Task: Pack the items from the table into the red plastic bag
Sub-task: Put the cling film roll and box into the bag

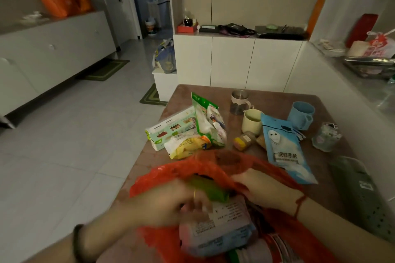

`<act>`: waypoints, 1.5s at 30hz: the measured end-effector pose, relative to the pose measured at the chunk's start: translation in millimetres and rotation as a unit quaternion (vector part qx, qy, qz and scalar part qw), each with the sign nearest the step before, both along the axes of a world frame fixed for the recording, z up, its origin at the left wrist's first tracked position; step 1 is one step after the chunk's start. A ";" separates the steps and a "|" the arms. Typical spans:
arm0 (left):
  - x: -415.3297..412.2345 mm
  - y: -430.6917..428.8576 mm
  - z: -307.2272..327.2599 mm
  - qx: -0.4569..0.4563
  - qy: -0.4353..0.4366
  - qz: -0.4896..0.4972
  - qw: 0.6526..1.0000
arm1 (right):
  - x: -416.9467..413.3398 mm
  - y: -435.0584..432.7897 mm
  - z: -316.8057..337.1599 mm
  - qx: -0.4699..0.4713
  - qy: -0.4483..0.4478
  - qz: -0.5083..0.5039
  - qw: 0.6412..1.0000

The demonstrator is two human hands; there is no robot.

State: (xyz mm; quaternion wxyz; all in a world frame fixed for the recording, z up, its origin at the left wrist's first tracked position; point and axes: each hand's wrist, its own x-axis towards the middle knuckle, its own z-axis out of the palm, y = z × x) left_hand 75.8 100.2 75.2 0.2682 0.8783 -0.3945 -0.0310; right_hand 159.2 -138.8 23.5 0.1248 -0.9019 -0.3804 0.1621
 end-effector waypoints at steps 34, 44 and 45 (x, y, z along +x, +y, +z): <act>285.3 -25.6 -107.6 -0.245 0.264 0.564 0.743 | 233.3 85.2 -78.4 0.282 0.140 -0.481 0.818; 226.0 -36.8 -26.9 -0.473 0.256 0.463 0.705 | 153.5 42.2 -2.5 0.512 -0.064 -0.465 0.720; 212.9 -43.0 -16.6 -0.495 0.263 0.436 0.704 | 138.0 39.8 8.7 0.504 -0.105 -0.429 0.742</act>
